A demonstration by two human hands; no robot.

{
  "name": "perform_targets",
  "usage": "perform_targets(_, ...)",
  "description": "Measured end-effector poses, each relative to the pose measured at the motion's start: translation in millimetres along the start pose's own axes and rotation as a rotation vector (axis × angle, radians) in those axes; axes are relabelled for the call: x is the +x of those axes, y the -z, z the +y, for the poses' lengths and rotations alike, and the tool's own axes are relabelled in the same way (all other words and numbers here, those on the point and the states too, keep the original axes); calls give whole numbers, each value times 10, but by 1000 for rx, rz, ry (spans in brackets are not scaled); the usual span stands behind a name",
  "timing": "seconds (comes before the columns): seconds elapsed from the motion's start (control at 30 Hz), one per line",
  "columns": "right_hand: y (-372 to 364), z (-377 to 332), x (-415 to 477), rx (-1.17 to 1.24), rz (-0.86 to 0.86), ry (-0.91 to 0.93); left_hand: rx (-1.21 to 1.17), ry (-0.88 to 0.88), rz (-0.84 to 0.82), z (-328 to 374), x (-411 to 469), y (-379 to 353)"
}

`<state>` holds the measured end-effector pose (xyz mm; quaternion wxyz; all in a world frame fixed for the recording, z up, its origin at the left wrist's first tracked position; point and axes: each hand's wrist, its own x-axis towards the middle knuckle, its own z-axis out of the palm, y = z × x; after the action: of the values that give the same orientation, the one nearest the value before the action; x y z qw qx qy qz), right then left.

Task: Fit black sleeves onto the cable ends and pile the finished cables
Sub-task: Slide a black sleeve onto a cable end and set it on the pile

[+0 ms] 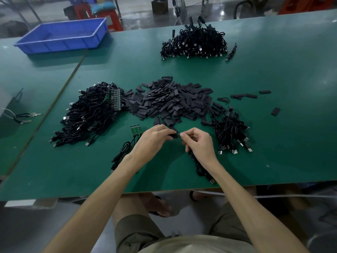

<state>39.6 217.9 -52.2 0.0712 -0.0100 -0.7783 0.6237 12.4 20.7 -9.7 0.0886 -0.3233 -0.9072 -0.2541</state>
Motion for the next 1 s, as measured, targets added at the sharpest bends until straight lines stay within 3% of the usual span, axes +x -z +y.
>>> perform_targets(0.33, 16, -18, 22, 94, -102, -25, 25, 3, 5, -41, 3, -23)
perform_targets(0.47, 22, -11, 21, 53, -131, -26, -5, 58, -95, -118, 1, -22)
perform_targets(0.77, -3, -19, 8, 13, -118, -1, -245, 376, -282, -161, 72, -30)
perform_targets(1.0, 26, -10, 12, 84, -105, -6, -359, 398, -202, -118, 48, -89)
